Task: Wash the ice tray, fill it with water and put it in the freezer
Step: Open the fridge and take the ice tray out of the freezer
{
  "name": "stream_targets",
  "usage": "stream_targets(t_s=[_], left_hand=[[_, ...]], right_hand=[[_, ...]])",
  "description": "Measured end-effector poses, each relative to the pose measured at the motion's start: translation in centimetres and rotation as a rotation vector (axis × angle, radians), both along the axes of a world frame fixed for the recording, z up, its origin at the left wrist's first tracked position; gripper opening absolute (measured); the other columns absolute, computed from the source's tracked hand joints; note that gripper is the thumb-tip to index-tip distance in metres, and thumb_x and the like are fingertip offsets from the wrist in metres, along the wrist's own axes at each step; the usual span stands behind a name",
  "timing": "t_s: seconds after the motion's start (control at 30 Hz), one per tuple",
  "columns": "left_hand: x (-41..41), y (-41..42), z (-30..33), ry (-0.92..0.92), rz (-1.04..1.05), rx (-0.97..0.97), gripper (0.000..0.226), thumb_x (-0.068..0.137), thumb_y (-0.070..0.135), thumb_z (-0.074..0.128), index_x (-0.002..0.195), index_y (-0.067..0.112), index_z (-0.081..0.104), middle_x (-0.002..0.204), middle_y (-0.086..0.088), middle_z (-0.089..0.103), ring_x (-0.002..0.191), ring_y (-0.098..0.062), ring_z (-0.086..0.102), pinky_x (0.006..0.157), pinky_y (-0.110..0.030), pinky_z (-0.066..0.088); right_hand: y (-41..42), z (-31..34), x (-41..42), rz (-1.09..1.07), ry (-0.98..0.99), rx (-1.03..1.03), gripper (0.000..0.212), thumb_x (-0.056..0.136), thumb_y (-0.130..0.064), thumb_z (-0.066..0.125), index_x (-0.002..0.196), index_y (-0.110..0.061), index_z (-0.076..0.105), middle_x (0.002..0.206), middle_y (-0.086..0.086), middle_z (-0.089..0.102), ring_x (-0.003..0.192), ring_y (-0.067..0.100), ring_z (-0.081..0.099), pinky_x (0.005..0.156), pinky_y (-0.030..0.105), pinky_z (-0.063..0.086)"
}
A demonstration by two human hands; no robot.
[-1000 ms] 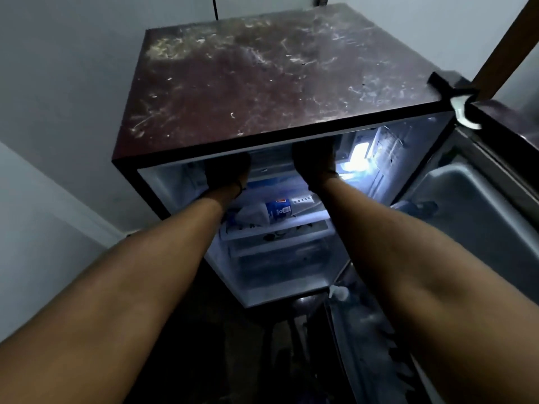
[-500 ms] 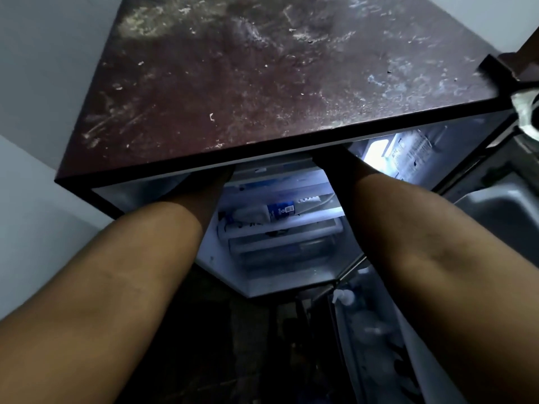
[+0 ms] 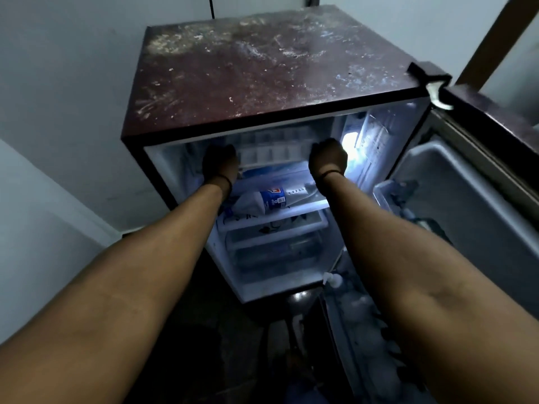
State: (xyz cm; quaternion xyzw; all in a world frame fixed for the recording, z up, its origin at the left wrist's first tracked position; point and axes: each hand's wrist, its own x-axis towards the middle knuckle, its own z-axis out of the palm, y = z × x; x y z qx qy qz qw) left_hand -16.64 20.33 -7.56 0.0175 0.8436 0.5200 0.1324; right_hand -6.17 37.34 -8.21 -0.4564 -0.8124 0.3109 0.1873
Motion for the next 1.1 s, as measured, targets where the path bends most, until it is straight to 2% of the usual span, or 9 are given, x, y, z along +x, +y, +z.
stream_targets(t_s=[0.1, 0.27, 0.33, 0.4, 0.47, 0.63, 0.73, 0.93, 1.1], left_hand=[[4.2, -2.9, 0.4, -0.019, 0.034, 0.082, 0.044, 0.099, 0.043, 0.035, 0.099, 0.008, 0.062, 0.083, -0.007, 0.06, 0.052, -0.014, 0.051, 0.025, -0.013, 0.03], [11.2, -8.1, -0.6, -0.21, 0.025, 0.311, 0.04, 0.096, 0.043, 0.04, 0.105, 0.009, 0.059, 0.098, -0.013, 0.067, 0.071, -0.033, 0.068, 0.041, -0.032, 0.053], [13.7, -9.7, -0.9, -0.23, 0.019, 0.277, 0.034, 0.097, 0.038, 0.04, 0.105, 0.01, 0.058, 0.105, -0.014, 0.067, 0.082, -0.036, 0.069, 0.052, -0.039, 0.057], [16.0, -10.7, -1.0, -0.233, 0.018, 0.293, 0.03, 0.097, 0.037, 0.039, 0.099, 0.013, 0.057, 0.101, -0.015, 0.067, 0.075, -0.036, 0.069, 0.046, -0.036, 0.055], [18.1, -11.3, -0.7, -0.219, 0.018, 0.308, 0.03, 0.097, 0.038, 0.04, 0.096, 0.014, 0.058, 0.098, -0.017, 0.068, 0.071, -0.038, 0.069, 0.042, -0.032, 0.051], [23.4, -12.7, -0.9, -0.138, 0.002, 0.299, 0.032, 0.096, 0.038, 0.045, 0.092, 0.013, 0.064, 0.097, -0.019, 0.068, 0.078, -0.036, 0.068, 0.06, -0.049, 0.058], [26.3, -12.9, -1.0, -0.148, 0.025, 0.356, 0.031, 0.095, 0.041, 0.045, 0.087, 0.016, 0.062, 0.086, -0.011, 0.064, 0.06, -0.026, 0.062, 0.039, -0.032, 0.051], [32.2, -12.7, 2.1, -0.125, 0.134, 0.456, 0.035, 0.092, 0.041, 0.05, 0.093, 0.01, 0.065, 0.092, -0.01, 0.063, 0.093, -0.032, 0.066, 0.084, -0.057, 0.054], [35.7, -12.4, 4.7, -0.105, 0.162, 0.552, 0.027, 0.094, 0.04, 0.049, 0.086, 0.016, 0.06, 0.078, -0.002, 0.059, 0.062, -0.022, 0.059, 0.041, -0.029, 0.052]], right_hand=[[-3.7, -0.6, 5.3, -0.086, 0.121, -0.093, 0.026, 0.098, -0.026, 0.052, 0.104, -0.006, 0.067, 0.112, 0.017, 0.069, 0.106, 0.033, 0.062, 0.075, 0.026, 0.039], [-9.5, -0.5, 13.7, -0.105, 0.15, -0.079, 0.027, 0.098, -0.028, 0.054, 0.078, -0.01, 0.058, 0.078, 0.014, 0.052, 0.078, 0.024, 0.049, 0.068, 0.026, 0.033], [-11.5, -0.3, 17.0, -0.101, 0.149, -0.073, 0.029, 0.098, -0.028, 0.054, 0.081, -0.006, 0.063, 0.083, 0.017, 0.059, 0.082, 0.025, 0.055, 0.073, 0.03, 0.041], [-13.1, 0.3, 20.0, -0.102, 0.145, -0.067, 0.032, 0.098, -0.029, 0.053, 0.082, -0.004, 0.065, 0.089, 0.02, 0.064, 0.087, 0.03, 0.059, 0.079, 0.033, 0.046], [-14.2, 1.1, 22.7, -0.102, 0.146, -0.057, 0.037, 0.098, -0.031, 0.05, 0.082, -0.002, 0.067, 0.095, 0.023, 0.067, 0.092, 0.036, 0.061, 0.076, 0.033, 0.044], [-15.6, 2.3, 29.7, -0.128, 0.162, -0.007, 0.036, 0.099, -0.031, 0.043, 0.094, -0.003, 0.066, 0.104, 0.022, 0.068, 0.099, 0.038, 0.062, 0.075, 0.034, 0.042], [-15.8, 4.0, 33.7, -0.065, 0.187, 0.159, 0.031, 0.098, -0.027, 0.045, 0.096, -0.004, 0.065, 0.104, 0.019, 0.068, 0.1, 0.037, 0.061, 0.08, 0.036, 0.045], [-15.0, 12.5, 40.4, 0.075, 0.3, 0.667, 0.026, 0.095, -0.024, 0.048, 0.095, -0.006, 0.067, 0.1, 0.015, 0.067, 0.097, 0.034, 0.059, 0.081, 0.038, 0.042], [-13.5, 16.5, 43.0, -0.027, -0.039, 0.752, 0.037, 0.093, -0.032, 0.045, 0.117, -0.01, 0.063, 0.126, 0.018, 0.06, 0.124, 0.036, 0.048, 0.109, 0.044, 0.03]])
